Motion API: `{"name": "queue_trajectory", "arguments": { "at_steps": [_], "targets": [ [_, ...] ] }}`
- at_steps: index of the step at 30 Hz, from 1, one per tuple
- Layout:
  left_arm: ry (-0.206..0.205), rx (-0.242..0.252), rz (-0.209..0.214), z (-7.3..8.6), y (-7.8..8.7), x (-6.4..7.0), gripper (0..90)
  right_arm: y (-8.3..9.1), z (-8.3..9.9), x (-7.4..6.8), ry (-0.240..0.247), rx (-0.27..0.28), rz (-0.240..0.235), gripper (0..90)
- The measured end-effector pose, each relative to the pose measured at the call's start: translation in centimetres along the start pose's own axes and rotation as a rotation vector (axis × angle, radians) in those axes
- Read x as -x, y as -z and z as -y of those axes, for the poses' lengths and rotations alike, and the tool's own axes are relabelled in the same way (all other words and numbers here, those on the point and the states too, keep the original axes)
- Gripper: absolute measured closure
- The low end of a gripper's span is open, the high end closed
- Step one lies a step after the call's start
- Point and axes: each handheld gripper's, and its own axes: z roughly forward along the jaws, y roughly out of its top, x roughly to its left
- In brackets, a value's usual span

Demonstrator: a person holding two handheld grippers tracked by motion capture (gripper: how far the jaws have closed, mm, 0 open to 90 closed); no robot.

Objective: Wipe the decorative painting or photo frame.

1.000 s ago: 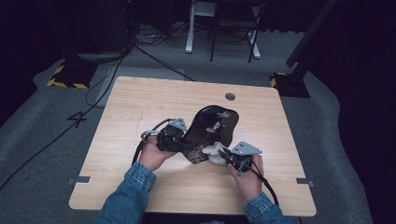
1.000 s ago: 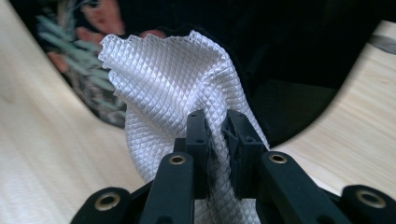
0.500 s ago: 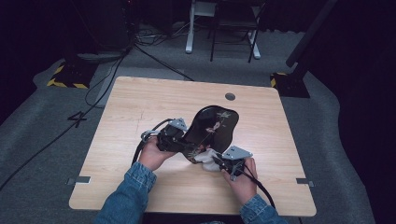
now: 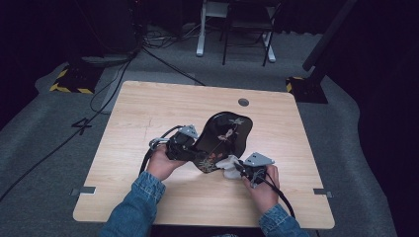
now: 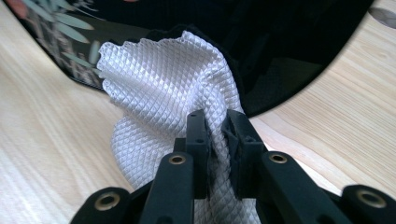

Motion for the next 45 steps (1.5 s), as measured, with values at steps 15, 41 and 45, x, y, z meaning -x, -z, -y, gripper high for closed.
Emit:
{"name": "queue_trajectory", "arguments": {
  "at_steps": [15,41,45],
  "targets": [
    [0.005,0.003,-0.002,0.0,0.0,0.0,79.2,1.5,0.9,3.0,-0.057,0.006,0.096,80.4],
    [0.019,0.011,-0.026,0.0,0.1,0.1,77.7,8.3,-3.5,3.6,-0.070,0.202,0.024,80.4],
    [0.022,0.016,-0.029,0.1,0.2,0.1,77.7,9.4,-4.9,3.7,-0.058,0.232,0.020,80.4]
  ]
}}
